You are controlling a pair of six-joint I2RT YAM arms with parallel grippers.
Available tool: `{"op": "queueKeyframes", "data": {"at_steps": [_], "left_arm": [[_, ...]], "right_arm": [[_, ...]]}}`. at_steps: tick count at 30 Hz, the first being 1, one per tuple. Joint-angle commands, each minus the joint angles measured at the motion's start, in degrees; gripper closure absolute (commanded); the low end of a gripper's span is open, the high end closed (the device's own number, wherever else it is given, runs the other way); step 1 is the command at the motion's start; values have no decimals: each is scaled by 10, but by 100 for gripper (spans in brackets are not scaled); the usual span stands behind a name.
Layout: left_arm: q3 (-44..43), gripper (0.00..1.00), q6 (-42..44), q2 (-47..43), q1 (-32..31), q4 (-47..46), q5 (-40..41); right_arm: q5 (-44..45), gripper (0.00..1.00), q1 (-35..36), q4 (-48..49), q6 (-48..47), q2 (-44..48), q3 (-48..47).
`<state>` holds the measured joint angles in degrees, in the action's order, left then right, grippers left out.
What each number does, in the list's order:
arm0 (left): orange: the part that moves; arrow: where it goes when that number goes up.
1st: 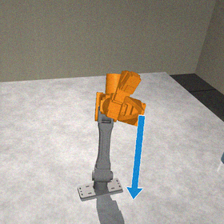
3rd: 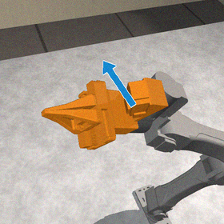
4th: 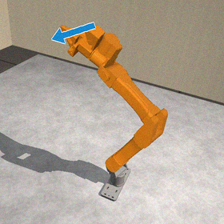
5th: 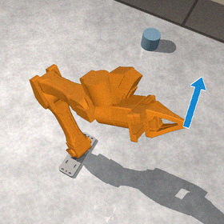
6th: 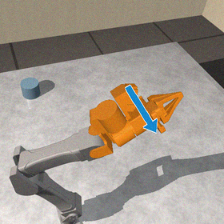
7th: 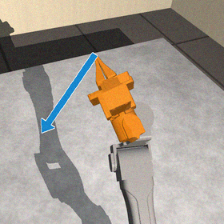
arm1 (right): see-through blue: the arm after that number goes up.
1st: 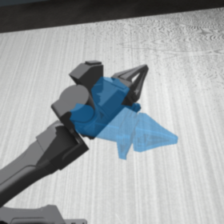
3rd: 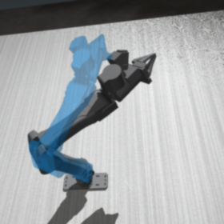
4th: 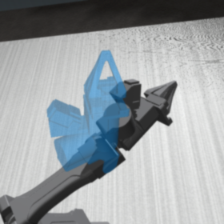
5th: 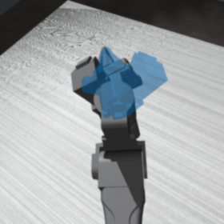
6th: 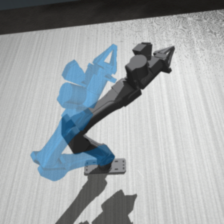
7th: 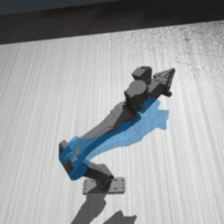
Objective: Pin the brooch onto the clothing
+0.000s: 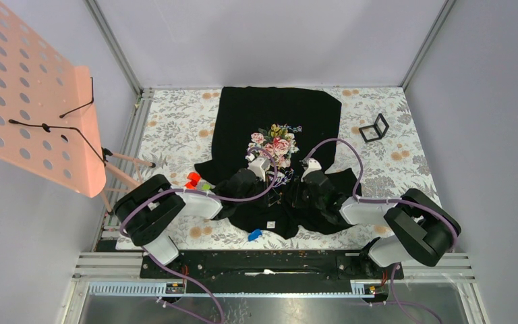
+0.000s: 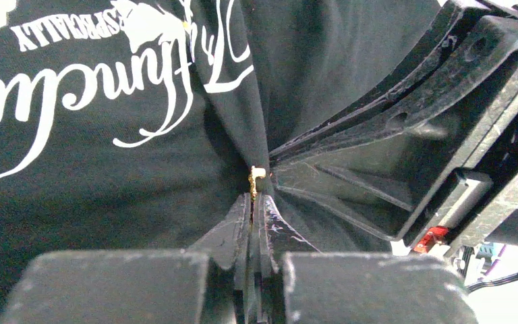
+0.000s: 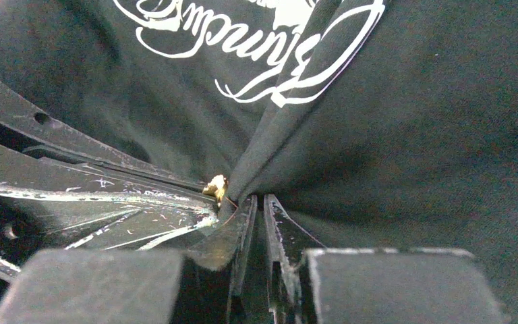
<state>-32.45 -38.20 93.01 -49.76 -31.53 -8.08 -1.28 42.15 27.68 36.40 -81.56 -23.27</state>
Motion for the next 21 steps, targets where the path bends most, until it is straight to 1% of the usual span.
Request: {"op": "queueKeyframes", "data": {"at_steps": [1,7,9,14,21], "left_arm": [[-36,100,-13,2,-3,-46,-13],[-48,100,-13,9,-3,-35,-21],[-51,100,-13,12,-3,-35,-24],[-54,100,-10,13,-4,-34,-30],[-51,100,-1,14,-12,-48,-43]], "right_arm": [[4,86,21,34,9,-8,-12],[10,88,30,30,11,-10,-15],[27,89,32,24,13,-12,-19],[41,91,37,12,19,-20,-30],[56,94,50,3,35,-36,-48]]}}
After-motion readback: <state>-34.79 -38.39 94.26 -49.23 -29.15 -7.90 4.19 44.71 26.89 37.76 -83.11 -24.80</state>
